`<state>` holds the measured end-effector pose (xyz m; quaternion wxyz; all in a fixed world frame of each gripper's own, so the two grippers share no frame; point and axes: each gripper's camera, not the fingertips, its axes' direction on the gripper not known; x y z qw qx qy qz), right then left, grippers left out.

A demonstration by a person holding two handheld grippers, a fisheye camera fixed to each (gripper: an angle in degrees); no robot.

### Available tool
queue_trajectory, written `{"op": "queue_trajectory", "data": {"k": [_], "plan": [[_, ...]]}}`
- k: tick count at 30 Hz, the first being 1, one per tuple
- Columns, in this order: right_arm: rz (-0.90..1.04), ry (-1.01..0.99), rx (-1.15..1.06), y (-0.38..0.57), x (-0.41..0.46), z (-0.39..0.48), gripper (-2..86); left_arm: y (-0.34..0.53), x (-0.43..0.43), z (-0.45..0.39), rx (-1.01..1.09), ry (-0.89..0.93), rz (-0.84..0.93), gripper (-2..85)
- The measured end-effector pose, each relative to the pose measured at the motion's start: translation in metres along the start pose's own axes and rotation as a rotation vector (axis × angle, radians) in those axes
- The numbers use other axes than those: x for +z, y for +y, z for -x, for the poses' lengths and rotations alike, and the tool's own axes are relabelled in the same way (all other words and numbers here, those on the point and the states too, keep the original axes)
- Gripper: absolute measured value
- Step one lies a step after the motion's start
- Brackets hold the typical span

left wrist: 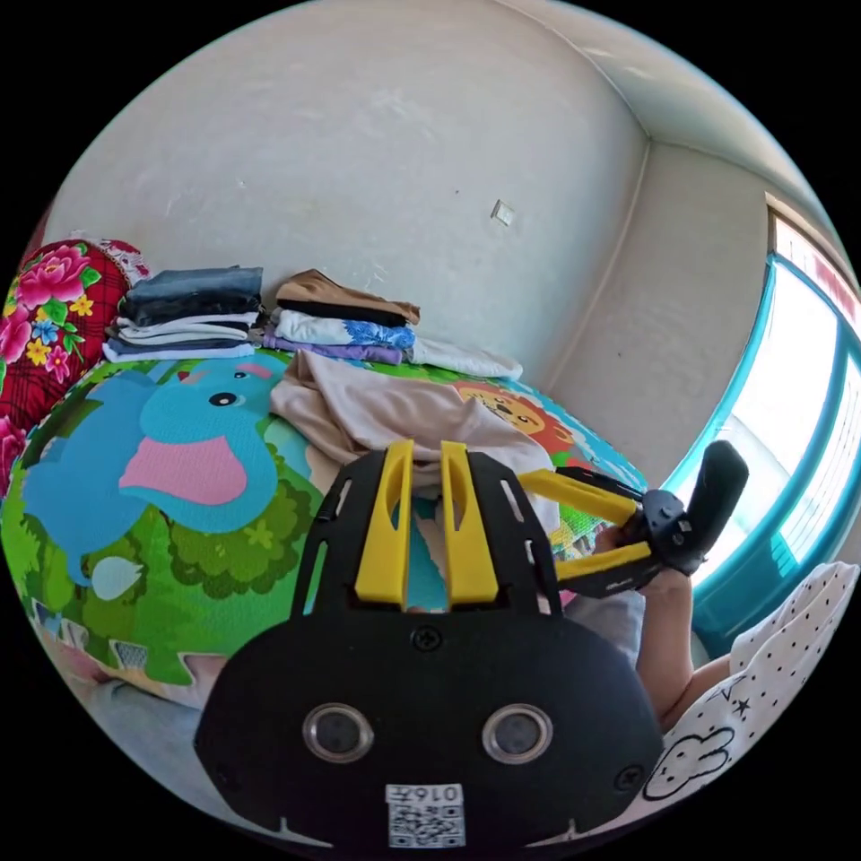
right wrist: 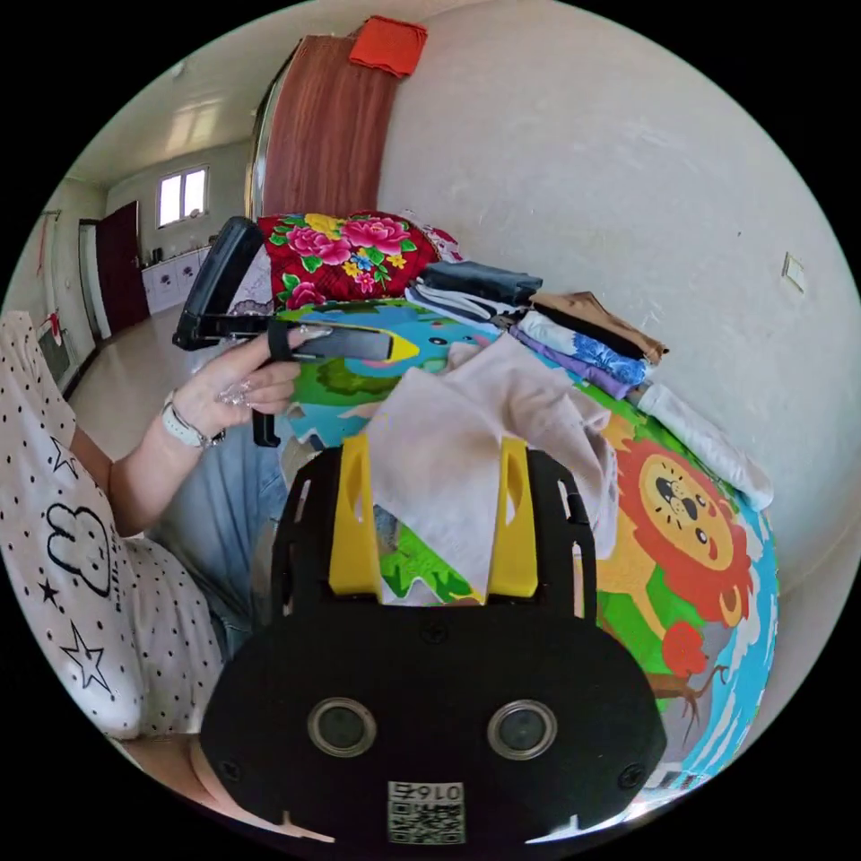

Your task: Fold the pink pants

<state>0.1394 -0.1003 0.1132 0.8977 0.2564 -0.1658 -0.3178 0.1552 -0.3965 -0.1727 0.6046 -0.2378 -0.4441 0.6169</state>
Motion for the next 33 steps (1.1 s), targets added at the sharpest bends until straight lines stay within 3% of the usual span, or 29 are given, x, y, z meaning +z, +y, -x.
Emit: {"op": "queue_trajectory", "data": {"k": [2, 5, 11, 16, 20, 24, 33], "plan": [[-0.034, 0.042, -0.011, -0.002, 0.002, 0.010, 17.3, 0.009, -0.007, -0.004, -0.007, 0.007, 0.019, 5.3], [0.032, 0.286, -0.091, -0.013, 0.000, 0.019, 6.8, 0.023, -0.014, -0.015, -0.005, 0.048, 0.062, 5.7], [-0.195, 0.196, 0.157, -0.024, -0.106, -0.033, 2.8, 0.051, -0.016, -0.036, 0.015, 0.088, 0.140, 10.0], [-0.505, -0.043, 0.165, -0.013, -0.187, -0.064, 2.0, 0.068, 0.005, -0.067, 0.043, 0.184, 0.165, 8.4], [-0.528, 0.080, 0.172, -0.017, -0.227, -0.082, 1.9, 0.075, -0.021, -0.070, 0.022, 0.143, 0.042, 5.3], [-0.426, 0.410, 0.231, -0.015, -0.268, -0.132, 1.8, 0.054, -0.083, -0.050, 0.057, -0.077, -0.108, 0.7], [-0.270, 0.842, 0.425, -0.005, -0.333, -0.300, 2.5, -0.024, -0.201, 0.014, 0.017, -0.684, -0.235, 0.4]]}}
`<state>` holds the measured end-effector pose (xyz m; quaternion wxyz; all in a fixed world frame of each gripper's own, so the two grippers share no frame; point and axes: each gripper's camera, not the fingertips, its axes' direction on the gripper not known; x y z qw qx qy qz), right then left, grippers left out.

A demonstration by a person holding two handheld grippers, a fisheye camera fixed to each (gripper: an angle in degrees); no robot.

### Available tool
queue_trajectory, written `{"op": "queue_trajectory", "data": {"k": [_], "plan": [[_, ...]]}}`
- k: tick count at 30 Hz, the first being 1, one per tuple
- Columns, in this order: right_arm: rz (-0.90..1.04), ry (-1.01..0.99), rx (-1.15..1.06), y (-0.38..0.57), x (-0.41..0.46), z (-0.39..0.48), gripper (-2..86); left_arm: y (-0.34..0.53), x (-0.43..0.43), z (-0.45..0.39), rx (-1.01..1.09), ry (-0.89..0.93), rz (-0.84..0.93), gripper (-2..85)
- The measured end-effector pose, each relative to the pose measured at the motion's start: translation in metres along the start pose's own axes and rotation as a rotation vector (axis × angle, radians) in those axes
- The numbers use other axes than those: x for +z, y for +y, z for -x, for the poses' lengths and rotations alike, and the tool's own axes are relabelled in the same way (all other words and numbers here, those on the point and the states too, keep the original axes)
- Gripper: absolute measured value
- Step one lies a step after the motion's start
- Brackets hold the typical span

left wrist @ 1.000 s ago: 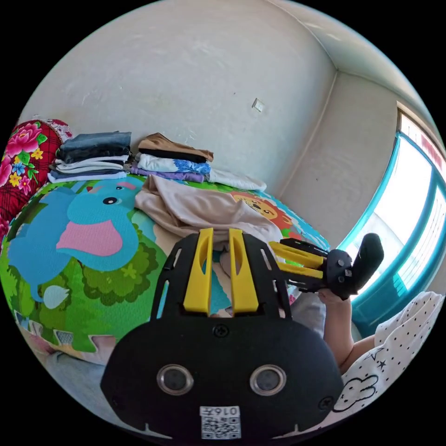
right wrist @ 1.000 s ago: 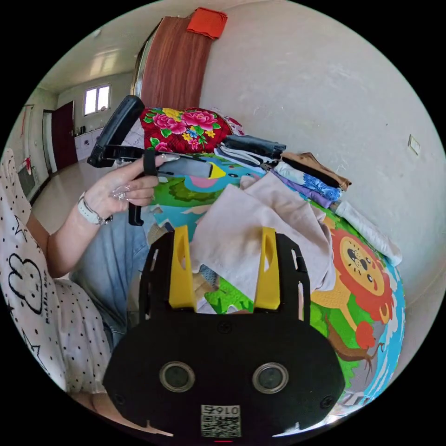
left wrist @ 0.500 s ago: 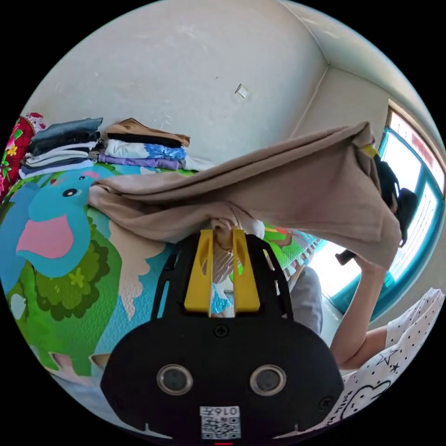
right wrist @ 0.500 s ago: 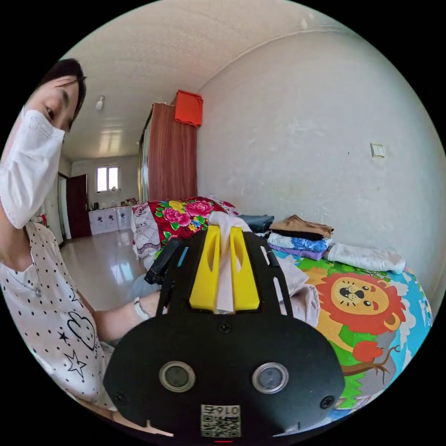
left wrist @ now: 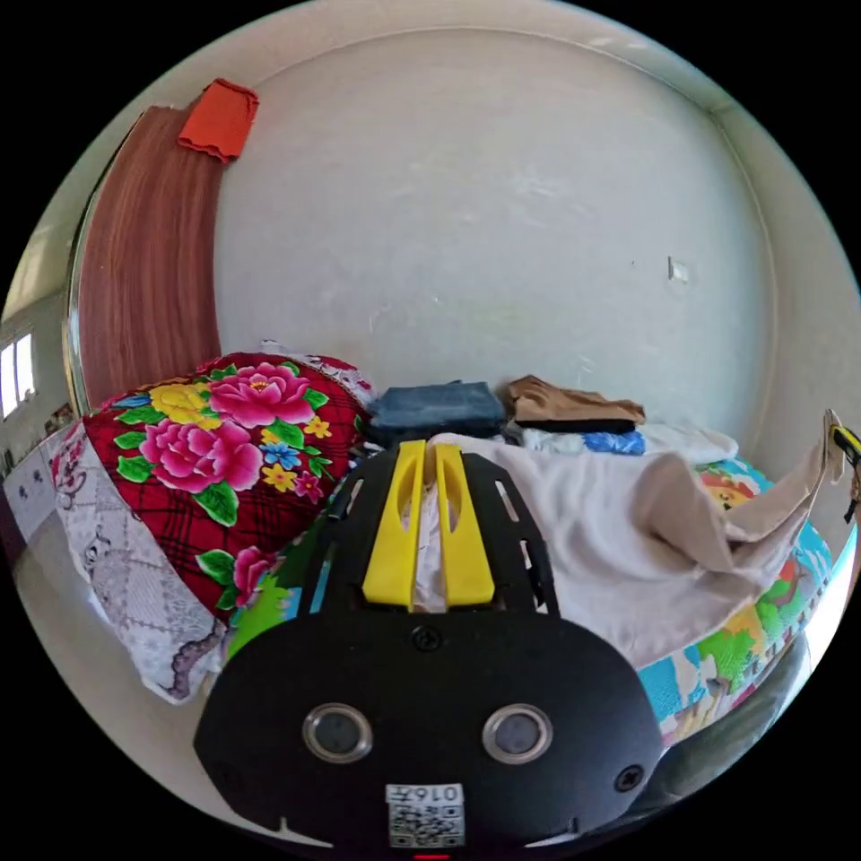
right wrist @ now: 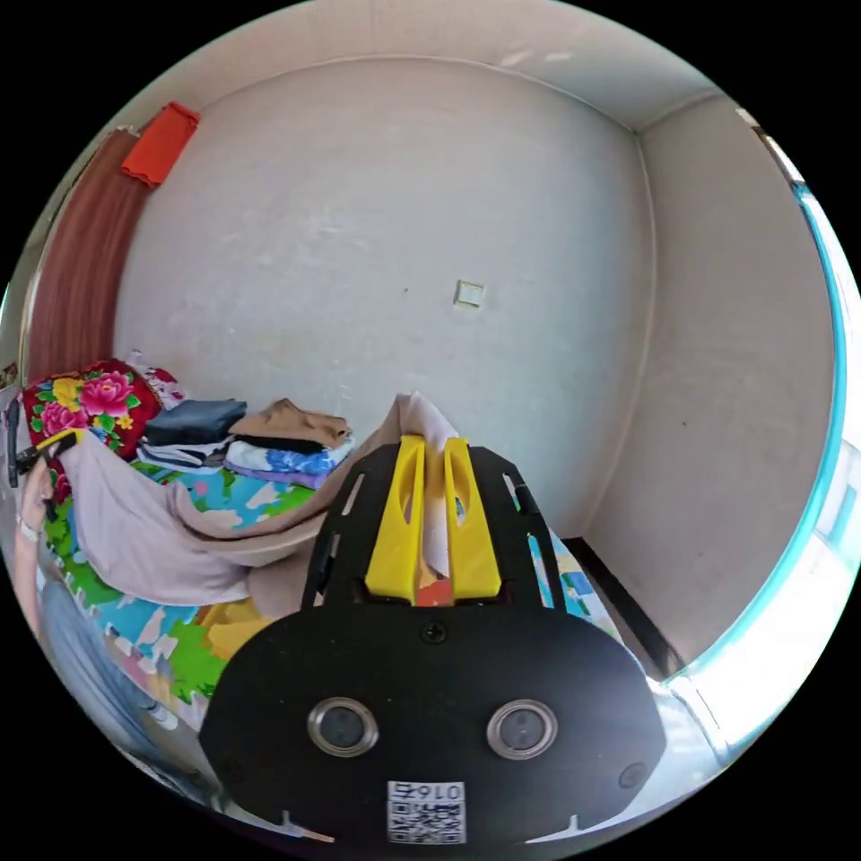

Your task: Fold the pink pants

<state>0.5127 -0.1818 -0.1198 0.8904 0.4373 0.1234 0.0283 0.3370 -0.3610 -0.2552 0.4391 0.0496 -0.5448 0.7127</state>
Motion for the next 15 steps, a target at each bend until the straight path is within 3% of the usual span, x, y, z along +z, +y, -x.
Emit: {"op": "queue_trajectory", "data": {"k": [1, 4, 7, 9, 15], "plan": [[0.025, 0.014, -0.024, -0.001, 0.011, -0.005, 2.7, -0.006, 0.012, 0.005, 0.051, -0.036, 0.068, 1.1], [0.340, -0.058, -0.074, 0.006, 0.080, -0.021, 4.3, -0.005, 0.040, 0.012, 0.140, -0.016, 0.295, 5.0], [0.551, -0.240, -0.087, 0.028, 0.121, -0.025, 8.0, 0.013, 0.026, 0.013, 0.216, -0.060, 0.225, 6.6], [0.540, -0.291, -0.025, 0.042, 0.122, -0.031, 10.6, 0.020, 0.014, 0.012, 0.278, -0.039, 0.198, 7.1], [0.301, -0.521, -0.146, 0.055, 0.065, -0.003, 14.0, 0.057, 0.029, 0.003, 0.384, 0.418, 0.359, 9.2]]}}
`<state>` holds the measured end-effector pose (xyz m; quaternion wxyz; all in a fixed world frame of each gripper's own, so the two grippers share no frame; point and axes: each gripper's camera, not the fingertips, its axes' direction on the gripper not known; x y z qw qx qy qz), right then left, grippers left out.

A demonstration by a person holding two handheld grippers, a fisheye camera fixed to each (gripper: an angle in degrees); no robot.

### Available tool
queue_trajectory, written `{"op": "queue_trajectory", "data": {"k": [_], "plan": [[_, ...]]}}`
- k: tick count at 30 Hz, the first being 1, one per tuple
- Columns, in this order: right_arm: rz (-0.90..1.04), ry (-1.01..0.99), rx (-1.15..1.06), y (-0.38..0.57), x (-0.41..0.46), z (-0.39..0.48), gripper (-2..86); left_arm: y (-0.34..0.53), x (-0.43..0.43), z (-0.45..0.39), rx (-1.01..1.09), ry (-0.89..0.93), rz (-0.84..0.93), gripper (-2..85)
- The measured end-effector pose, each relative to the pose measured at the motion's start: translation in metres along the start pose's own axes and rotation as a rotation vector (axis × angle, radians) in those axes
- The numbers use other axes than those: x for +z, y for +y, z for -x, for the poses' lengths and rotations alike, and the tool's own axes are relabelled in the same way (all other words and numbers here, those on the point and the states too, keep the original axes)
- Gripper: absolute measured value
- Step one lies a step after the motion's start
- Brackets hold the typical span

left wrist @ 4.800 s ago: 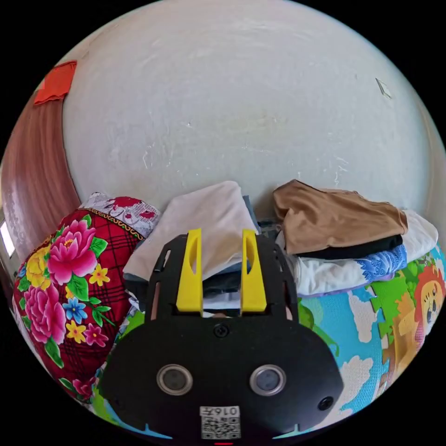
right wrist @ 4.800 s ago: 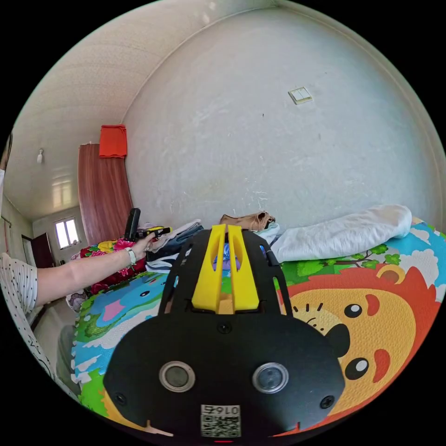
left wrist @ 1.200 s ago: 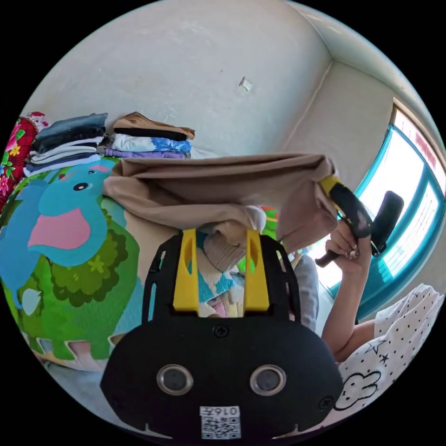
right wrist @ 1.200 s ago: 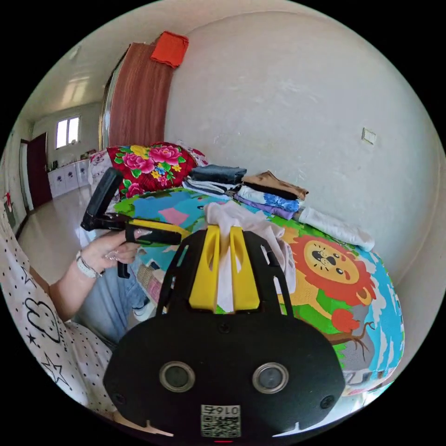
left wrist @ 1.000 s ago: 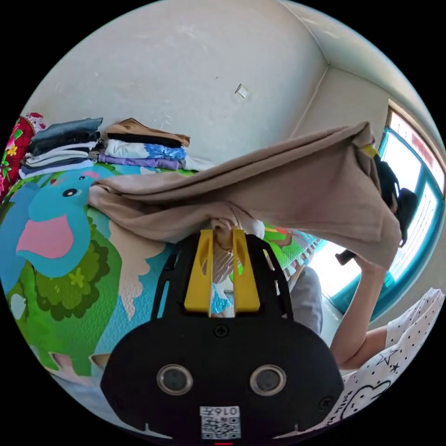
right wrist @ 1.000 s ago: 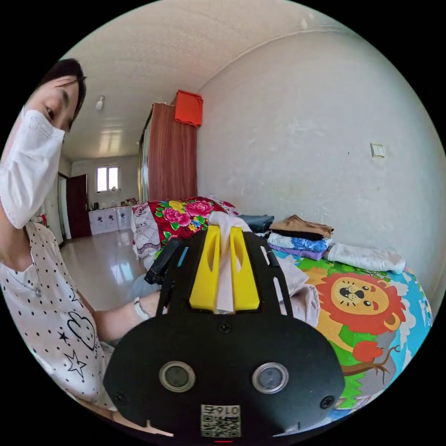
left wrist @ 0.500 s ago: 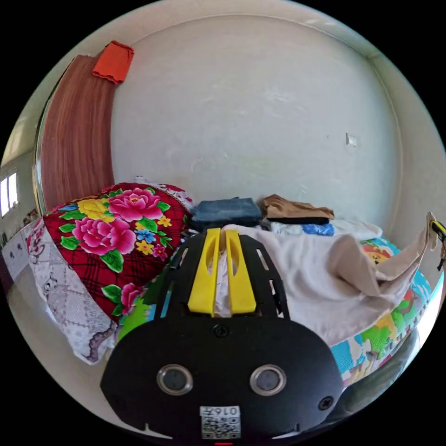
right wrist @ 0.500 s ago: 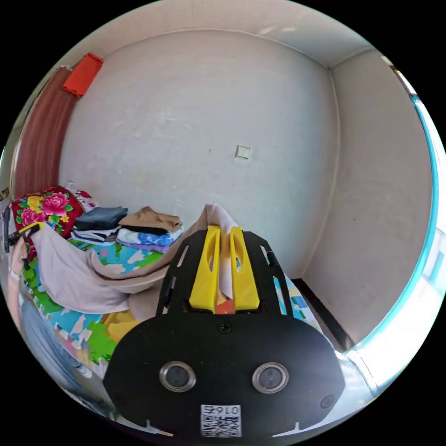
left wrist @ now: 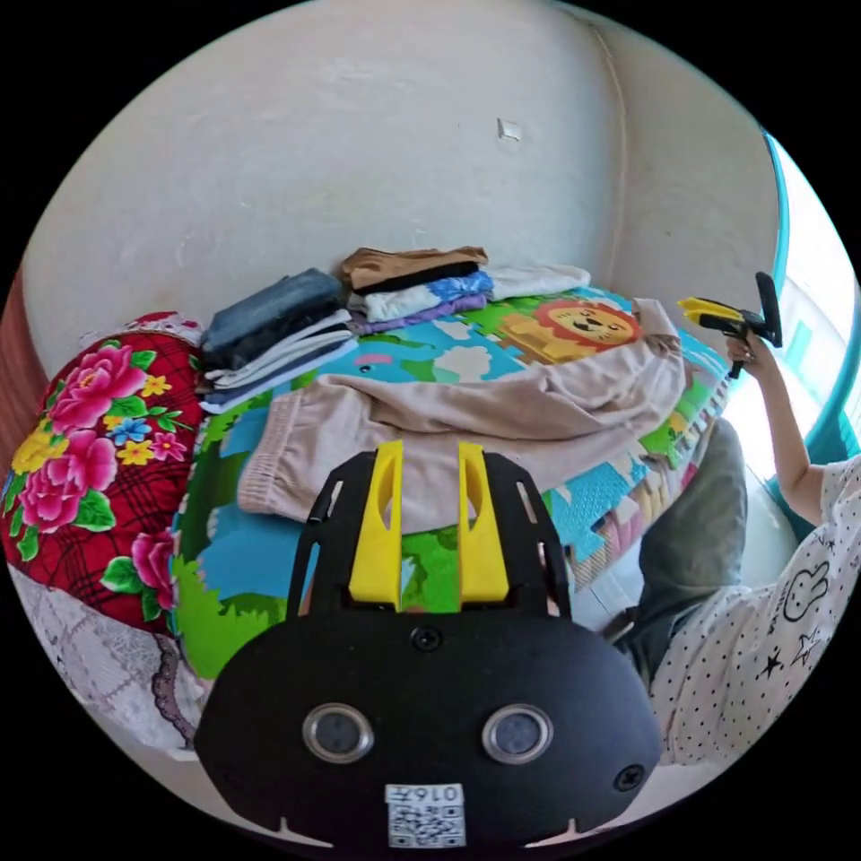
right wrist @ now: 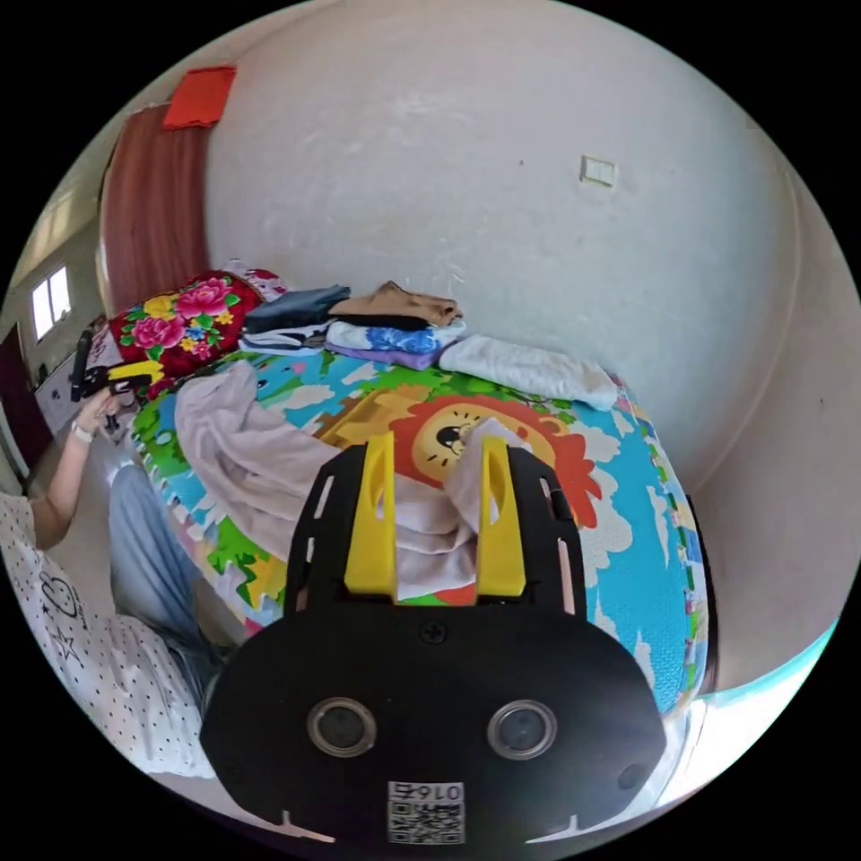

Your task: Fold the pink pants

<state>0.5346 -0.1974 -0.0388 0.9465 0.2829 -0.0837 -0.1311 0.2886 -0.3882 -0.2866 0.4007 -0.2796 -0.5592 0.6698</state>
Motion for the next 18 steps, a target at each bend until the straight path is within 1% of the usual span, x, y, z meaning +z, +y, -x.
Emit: {"op": "queue_trajectory", "data": {"k": [1, 2, 5, 8, 9, 10, 12, 13, 15, 18], "plan": [[-0.004, -0.024, -0.018, 0.002, 0.000, 0.008, 14.5, 0.004, 0.015, -0.003, 0.015, 0.043, 0.032, 9.9], [-0.010, -0.067, -0.049, 0.006, -0.001, 0.023, 15.7, 0.006, 0.022, -0.004, 0.028, 0.046, 0.047, 10.4], [-0.028, -0.149, -0.092, 0.017, -0.001, 0.058, 18.4, 0.010, 0.058, -0.012, 0.074, -0.022, 0.148, 11.8], [-0.060, -0.174, -0.103, 0.028, -0.008, 0.086, 18.9, 0.013, 0.091, -0.018, 0.121, -0.018, 0.235, 12.5], [-0.076, -0.165, -0.103, 0.034, -0.012, 0.095, 19.0, 0.015, 0.100, -0.017, 0.117, -0.020, 0.241, 11.1], [-0.081, -0.158, -0.101, 0.037, -0.013, 0.099, 19.0, 0.016, 0.104, -0.012, 0.103, -0.015, 0.219, 8.3], [-0.066, -0.122, -0.085, 0.045, -0.016, 0.114, 18.9, 0.016, 0.110, -0.005, 0.099, 0.028, 0.228, 2.9], [-0.058, -0.113, -0.085, 0.047, -0.017, 0.118, 18.8, 0.017, 0.112, 0.001, 0.082, 0.013, 0.217, 0.5], [-0.027, -0.077, -0.086, 0.053, -0.019, 0.132, 18.5, 0.020, 0.109, 0.008, 0.083, 0.022, 0.211, -0.3], [0.001, -0.055, -0.124, 0.056, -0.025, 0.150, 17.7, 0.023, 0.085, 0.020, 0.080, 0.038, 0.143, -0.8]]}}
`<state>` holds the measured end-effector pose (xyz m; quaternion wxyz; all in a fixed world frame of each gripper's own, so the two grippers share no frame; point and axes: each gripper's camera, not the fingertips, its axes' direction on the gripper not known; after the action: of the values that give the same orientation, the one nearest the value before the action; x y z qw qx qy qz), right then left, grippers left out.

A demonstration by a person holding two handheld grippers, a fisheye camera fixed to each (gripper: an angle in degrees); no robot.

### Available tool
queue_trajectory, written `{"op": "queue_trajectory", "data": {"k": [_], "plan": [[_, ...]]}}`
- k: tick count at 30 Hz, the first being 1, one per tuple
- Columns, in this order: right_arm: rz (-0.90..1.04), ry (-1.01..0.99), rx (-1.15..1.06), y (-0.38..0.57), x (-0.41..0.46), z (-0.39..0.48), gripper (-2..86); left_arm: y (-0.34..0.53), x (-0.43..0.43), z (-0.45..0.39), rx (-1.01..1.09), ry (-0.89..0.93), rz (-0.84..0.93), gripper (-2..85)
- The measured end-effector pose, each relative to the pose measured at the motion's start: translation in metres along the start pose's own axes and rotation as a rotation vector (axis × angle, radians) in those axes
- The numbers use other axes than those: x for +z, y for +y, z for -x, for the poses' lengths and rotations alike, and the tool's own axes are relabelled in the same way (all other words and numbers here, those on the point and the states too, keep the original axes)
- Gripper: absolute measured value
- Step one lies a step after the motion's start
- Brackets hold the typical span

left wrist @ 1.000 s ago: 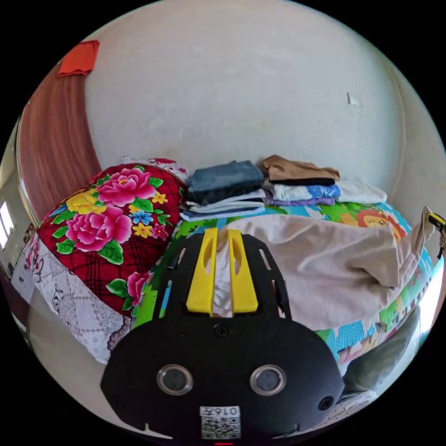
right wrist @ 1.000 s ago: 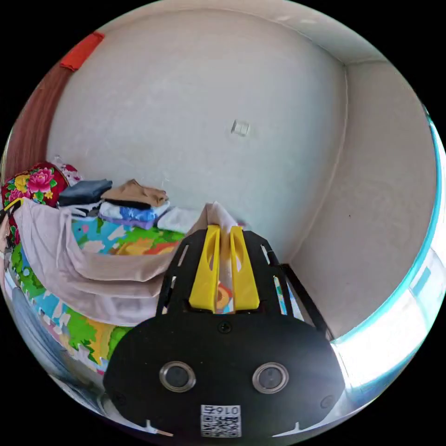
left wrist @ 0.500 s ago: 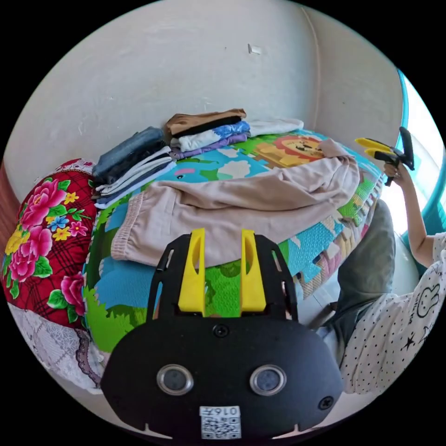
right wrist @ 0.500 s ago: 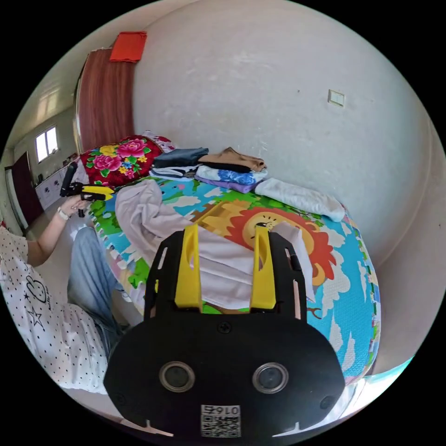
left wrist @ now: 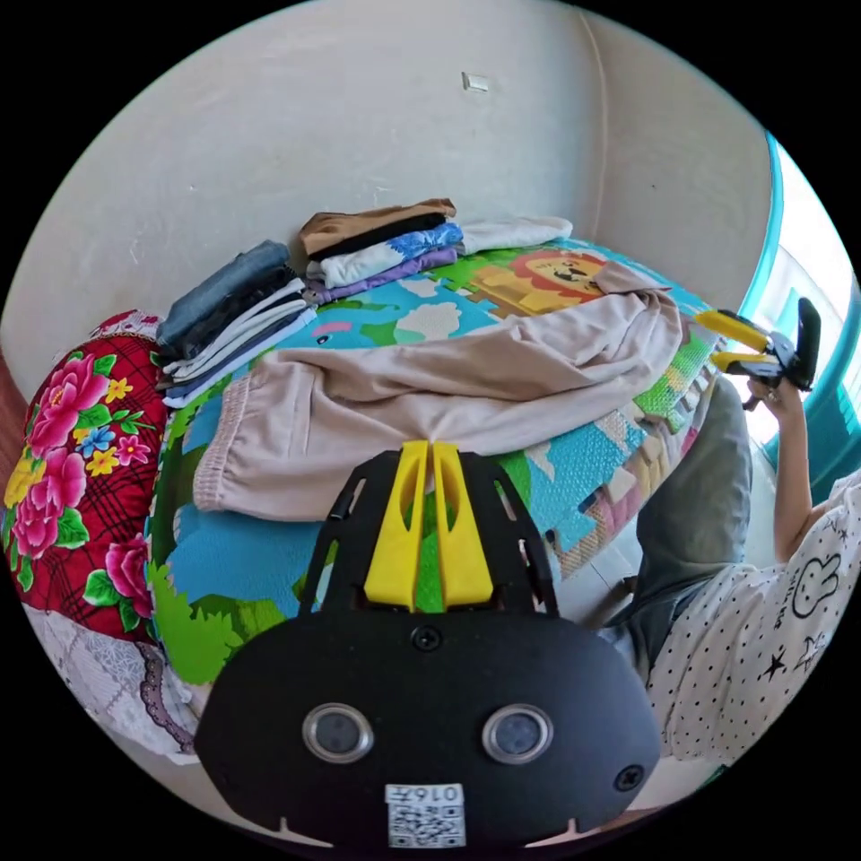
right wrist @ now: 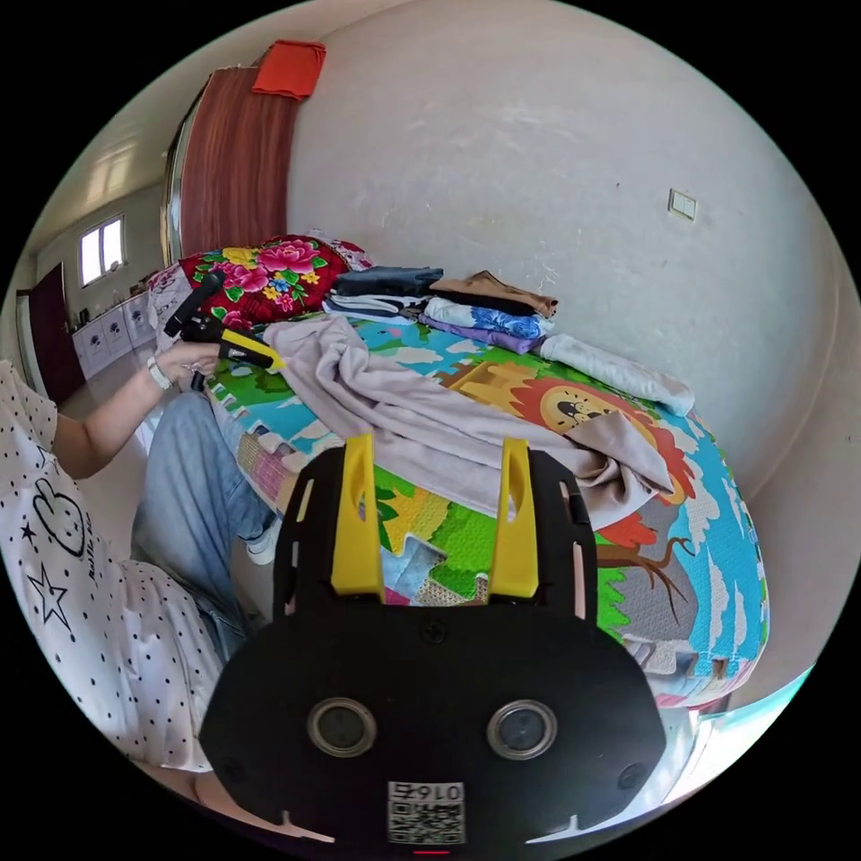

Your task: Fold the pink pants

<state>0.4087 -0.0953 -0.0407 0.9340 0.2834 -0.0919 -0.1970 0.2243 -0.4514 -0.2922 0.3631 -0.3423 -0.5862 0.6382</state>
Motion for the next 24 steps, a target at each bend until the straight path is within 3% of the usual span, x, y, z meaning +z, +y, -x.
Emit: {"op": "queue_trajectory", "data": {"k": [11, 15, 19, 21, 24], "plan": [[0.022, 0.000, -0.268, -0.047, 0.023, 0.106, 16.0, 0.048, -0.085, 0.038, -0.089, 0.112, -0.270, -1.0], [0.099, 0.217, -0.254, -0.051, 0.036, 0.128, 13.2, 0.086, -0.115, 0.053, -0.157, 0.093, -0.396, -1.0], [0.055, 0.465, -0.172, -0.037, 0.024, 0.120, 9.4, 0.124, -0.128, 0.070, -0.201, 0.108, -0.478, -1.0], [0.046, 0.475, -0.190, -0.028, 0.012, 0.111, 2.1, 0.134, -0.121, 0.074, -0.215, 0.118, -0.463, -1.0], [0.000, 0.387, -0.095, -0.026, -0.021, 0.095, 0.5, 0.146, -0.105, 0.076, -0.246, 0.157, -0.432, -1.0]]}}
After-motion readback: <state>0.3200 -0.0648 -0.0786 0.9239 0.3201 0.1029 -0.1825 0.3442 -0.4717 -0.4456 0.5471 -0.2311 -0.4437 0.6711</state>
